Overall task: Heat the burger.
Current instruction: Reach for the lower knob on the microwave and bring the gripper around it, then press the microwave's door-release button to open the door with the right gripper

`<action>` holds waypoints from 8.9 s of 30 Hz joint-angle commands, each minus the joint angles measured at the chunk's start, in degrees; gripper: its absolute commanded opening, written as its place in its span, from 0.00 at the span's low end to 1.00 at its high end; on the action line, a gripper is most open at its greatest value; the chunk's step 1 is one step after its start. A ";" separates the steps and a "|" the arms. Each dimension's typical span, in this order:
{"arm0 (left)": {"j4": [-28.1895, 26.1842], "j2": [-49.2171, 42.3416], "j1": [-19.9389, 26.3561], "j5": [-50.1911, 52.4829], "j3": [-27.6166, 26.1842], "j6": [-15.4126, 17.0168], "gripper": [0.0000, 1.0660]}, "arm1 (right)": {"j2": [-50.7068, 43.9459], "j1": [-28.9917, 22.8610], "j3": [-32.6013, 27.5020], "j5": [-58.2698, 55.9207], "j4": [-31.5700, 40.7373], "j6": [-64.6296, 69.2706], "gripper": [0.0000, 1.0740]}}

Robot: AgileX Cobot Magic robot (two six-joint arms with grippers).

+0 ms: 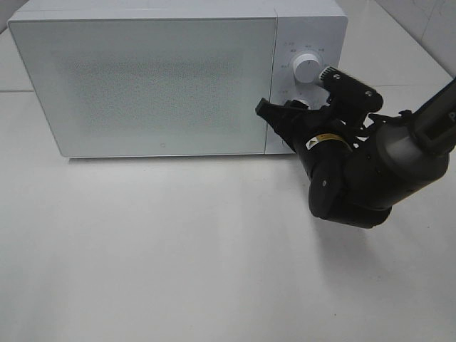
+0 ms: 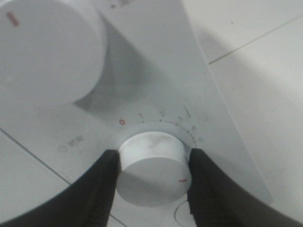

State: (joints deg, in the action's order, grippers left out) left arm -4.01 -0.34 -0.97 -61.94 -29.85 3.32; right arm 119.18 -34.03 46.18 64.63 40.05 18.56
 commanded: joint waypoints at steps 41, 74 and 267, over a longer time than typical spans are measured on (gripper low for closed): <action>-0.17 -0.97 0.06 0.69 0.17 -0.17 0.92 | -1.66 0.69 2.29 15.64 -17.13 64.74 0.01; -0.17 -0.97 0.06 0.69 0.17 -0.17 0.92 | -4.24 -1.72 0.23 15.01 -2.52 57.47 0.68; -0.17 -0.97 0.00 0.69 0.17 -0.17 0.92 | -55.63 29.97 -30.02 -27.16 -39.71 -16.39 0.67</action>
State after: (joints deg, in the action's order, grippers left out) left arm -4.07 -0.34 -0.97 -61.94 -29.85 3.32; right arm 61.13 -4.58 17.48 30.37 0.40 1.89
